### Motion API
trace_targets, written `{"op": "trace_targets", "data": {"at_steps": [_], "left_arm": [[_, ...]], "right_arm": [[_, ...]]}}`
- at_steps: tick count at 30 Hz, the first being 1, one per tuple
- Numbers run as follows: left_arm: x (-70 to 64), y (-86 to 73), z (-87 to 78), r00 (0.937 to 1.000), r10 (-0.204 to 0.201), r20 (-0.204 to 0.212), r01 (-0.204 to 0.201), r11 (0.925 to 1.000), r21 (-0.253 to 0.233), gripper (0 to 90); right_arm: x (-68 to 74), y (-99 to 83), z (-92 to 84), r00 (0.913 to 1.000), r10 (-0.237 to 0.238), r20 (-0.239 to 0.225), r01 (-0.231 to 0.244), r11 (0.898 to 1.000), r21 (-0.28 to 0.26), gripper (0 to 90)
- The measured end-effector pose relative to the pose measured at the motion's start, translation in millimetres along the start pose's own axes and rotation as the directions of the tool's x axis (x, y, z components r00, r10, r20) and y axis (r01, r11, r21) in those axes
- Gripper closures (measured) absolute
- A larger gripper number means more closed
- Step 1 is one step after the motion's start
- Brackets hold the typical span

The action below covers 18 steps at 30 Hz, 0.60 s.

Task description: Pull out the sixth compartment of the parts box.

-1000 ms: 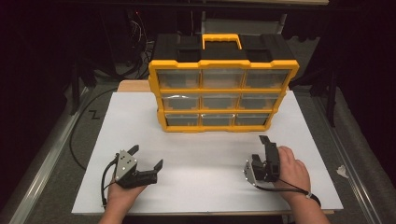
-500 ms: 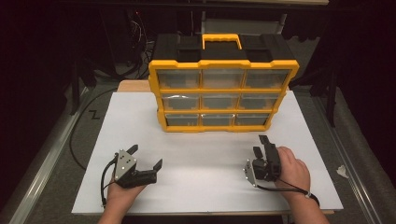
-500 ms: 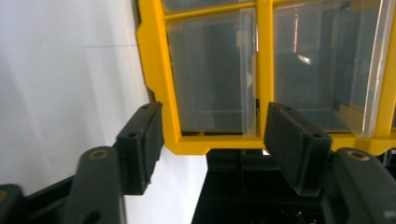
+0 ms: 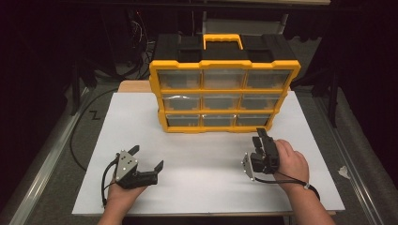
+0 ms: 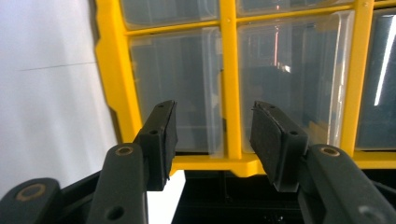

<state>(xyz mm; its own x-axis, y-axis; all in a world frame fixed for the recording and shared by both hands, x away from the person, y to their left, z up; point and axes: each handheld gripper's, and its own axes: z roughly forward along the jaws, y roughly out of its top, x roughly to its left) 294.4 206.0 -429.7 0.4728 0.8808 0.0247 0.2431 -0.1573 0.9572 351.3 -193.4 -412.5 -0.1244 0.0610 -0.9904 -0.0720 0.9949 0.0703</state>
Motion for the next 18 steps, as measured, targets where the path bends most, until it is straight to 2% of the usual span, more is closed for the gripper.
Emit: {"op": "trace_targets", "data": {"at_steps": [7, 8, 11, 14, 15, 18], "left_arm": [[-0.3, -0.2, 0.0, 1.0, 0.003, 0.004, -0.003, 1.0, 0.0, 1.0], [-0.4, -0.2, 0.0, 1.0, 0.004, 0.004, -0.004, 1.0, 0.0, 1.0], [-0.7, -0.4, 0.3, 1.0, 0.005, 0.004, -0.005, 1.0, 0.004, 1.1], [-0.8, -0.6, 0.7, 1.0, 0.004, 0.004, -0.004, 1.0, 0.009, 1.0], [-0.7, -0.7, 0.8, 1.0, 0.004, 0.005, -0.004, 0.9999, 0.011, 1.1], [-0.7, -0.7, 0.8, 1.0, 0.004, 0.006, -0.004, 0.9999, 0.009, 1.0]], "right_arm": [[-15.2, 1.3, 6.8, 0.9997, 0.007, 0.023, -0.007, 1.0, 0.002, 55.9], [-21.6, 2.0, 8.5, 0.9993, 0.012, 0.034, -0.012, 1.0, 0.009, 56.5], [-30.5, 2.5, 11.6, 0.9985, 0.026, 0.048, -0.027, 1.0, 0.012, 57.6], [-35.8, 3.2, 12.9, 0.9983, 0.019, 0.056, -0.02, 1.0, 0.022, 59.0], [-41.3, 3.2, 14.9, 0.9975, 0.032, 0.064, -0.033, 0.999, 0.017, 59.9], [-47.3, 3.2, 16.9, 0.9975, 0.021, 0.068, -0.022, 1.0, 0.016, 60.6]]}}
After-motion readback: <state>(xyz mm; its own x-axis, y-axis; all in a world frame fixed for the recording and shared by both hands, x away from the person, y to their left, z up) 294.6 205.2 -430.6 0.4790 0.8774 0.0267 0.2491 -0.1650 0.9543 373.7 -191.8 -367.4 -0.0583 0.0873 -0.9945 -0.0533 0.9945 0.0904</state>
